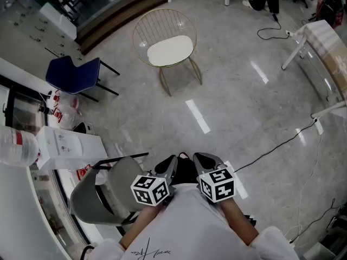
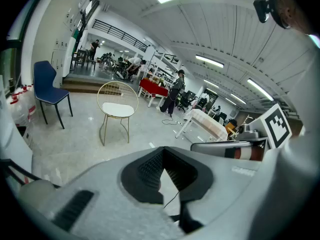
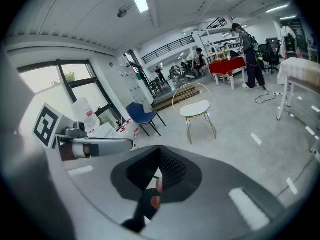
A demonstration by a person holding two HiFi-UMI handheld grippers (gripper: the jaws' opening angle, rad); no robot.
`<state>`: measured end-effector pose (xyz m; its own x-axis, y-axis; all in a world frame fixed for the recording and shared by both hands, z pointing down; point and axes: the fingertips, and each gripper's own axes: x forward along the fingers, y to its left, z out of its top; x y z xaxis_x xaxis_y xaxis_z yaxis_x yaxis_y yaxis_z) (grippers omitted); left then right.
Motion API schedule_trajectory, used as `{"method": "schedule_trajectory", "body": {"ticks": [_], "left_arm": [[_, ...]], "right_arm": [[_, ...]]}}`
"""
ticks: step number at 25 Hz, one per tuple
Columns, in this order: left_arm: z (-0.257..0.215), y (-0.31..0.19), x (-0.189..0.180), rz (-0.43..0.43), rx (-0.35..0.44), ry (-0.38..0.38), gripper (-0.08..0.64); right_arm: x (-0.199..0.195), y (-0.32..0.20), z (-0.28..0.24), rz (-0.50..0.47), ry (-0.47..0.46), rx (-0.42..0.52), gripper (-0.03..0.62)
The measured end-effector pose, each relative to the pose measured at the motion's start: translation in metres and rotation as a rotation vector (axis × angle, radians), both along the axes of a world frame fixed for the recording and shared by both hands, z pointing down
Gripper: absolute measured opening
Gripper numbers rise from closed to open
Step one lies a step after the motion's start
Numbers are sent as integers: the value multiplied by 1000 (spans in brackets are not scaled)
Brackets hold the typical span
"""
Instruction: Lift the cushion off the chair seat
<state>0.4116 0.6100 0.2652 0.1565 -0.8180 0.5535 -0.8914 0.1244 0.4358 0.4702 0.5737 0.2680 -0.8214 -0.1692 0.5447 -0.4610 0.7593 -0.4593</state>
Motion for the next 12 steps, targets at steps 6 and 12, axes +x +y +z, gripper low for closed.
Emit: {"method": "schedule_trajectory", "body": {"ticks": [6,12], "left_arm": [[-9,-1,5,-13,22,-6,-2],[-13,-6,8,-10,30,-17,-2]], "right_arm": [[3,-3,-7,-33,1,33,6],[11,-9,-11,-7,-8,44,6]]}}
